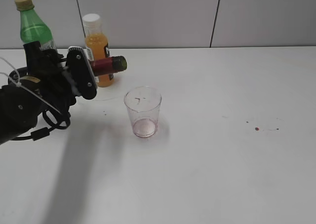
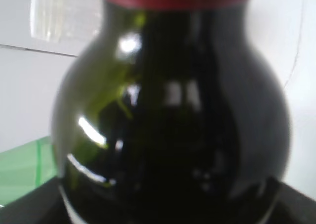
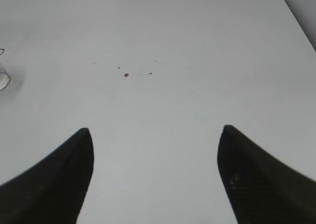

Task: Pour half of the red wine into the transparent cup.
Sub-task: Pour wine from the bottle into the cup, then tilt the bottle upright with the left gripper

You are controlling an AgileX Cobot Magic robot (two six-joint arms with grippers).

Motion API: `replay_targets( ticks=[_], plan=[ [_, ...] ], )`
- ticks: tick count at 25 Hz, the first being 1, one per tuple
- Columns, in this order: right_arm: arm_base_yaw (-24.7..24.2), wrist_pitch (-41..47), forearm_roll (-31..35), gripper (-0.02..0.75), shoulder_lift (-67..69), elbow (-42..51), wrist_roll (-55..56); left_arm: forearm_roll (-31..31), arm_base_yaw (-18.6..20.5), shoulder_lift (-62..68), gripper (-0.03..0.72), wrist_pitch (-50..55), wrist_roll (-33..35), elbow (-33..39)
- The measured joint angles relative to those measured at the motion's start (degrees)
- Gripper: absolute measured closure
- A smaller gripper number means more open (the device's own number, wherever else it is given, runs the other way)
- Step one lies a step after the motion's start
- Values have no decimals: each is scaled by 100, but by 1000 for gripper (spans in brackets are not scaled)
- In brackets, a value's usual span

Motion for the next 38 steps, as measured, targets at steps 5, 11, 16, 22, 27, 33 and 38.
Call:
replay_targets(
  ticks=[5, 11, 16, 22, 27, 33, 38],
  plan=[
    [0, 0, 0, 148, 0, 0, 0, 106, 0, 0, 154, -102, 143, -6],
    [0, 0, 0, 148, 0, 0, -9, 177, 0, 118, 154, -241, 517, -16],
    [0, 0, 0, 148, 0, 0, -4, 236, -19, 294, 154, -495, 660, -101],
    [0, 0, 0, 148, 0, 0, 4, 421, -119, 387, 154, -548, 776, -120],
    [0, 0, 0, 148, 0, 0, -2, 469, -120, 518, 154, -552, 957, -120],
    [0, 0, 0, 148, 0, 0, -2, 529, -120, 529, 154, -606, 1112, -120],
    [0, 0, 0, 148, 0, 0, -7, 559, -120, 558, 154, -632, 1185, -120]
  ],
)
